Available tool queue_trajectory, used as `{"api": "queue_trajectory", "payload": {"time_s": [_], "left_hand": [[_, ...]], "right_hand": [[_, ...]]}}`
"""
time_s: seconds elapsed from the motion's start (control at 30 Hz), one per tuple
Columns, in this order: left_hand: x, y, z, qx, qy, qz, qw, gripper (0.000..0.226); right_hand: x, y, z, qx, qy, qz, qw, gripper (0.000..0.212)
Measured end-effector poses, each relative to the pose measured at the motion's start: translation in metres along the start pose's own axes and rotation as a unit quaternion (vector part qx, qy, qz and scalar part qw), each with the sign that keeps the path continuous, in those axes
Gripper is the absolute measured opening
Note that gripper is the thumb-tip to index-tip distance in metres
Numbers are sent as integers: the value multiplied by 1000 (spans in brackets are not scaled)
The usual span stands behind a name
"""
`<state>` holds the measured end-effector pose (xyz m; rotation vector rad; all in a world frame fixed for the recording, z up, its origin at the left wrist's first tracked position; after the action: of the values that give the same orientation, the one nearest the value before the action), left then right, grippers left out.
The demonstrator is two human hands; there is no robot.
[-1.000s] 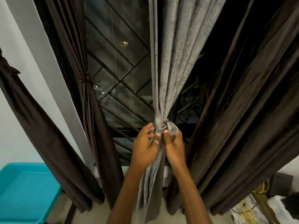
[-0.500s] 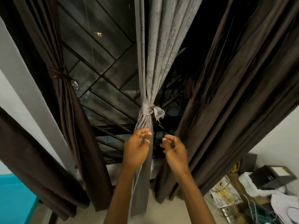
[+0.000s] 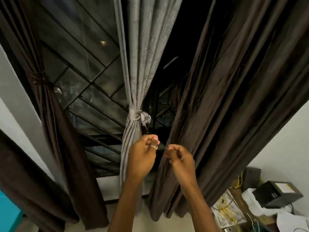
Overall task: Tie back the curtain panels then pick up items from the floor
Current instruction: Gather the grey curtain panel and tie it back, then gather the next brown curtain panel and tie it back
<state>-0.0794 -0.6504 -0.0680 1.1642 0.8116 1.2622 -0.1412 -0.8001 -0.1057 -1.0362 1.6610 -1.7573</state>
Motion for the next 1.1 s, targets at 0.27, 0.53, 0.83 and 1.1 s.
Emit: {"api": "queue_trajectory", "payload": {"time_s": [0.27, 0.53, 0.83, 1.1], "left_hand": [[-89, 24, -29, -23, 31, 58, 998, 16], [-117, 35, -46, -28, 103, 63, 992, 20], [-111, 55, -31, -33, 118, 75, 990, 20], [-96, 71, -4, -41, 155, 197, 967, 54]], "right_hand": [[90, -5, 35, 41, 52, 11, 998, 11], [116, -36, 59, 124, 80, -35, 988, 37], [92, -60, 82, 173, 85, -93, 977, 35], [38, -50, 32, 293, -14, -111, 950, 27]]}}
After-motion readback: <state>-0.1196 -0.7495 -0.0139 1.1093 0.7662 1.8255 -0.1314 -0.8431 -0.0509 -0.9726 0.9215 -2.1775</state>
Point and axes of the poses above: each hand's wrist, its own z-axis towards the middle knuckle, its own x-axis out of the back of the hand, y = z × x, the point moved 5 cm from there along z, towards the middle knuckle, and after that the axes turned 8 degrees about -x, right-handed, at the moved point
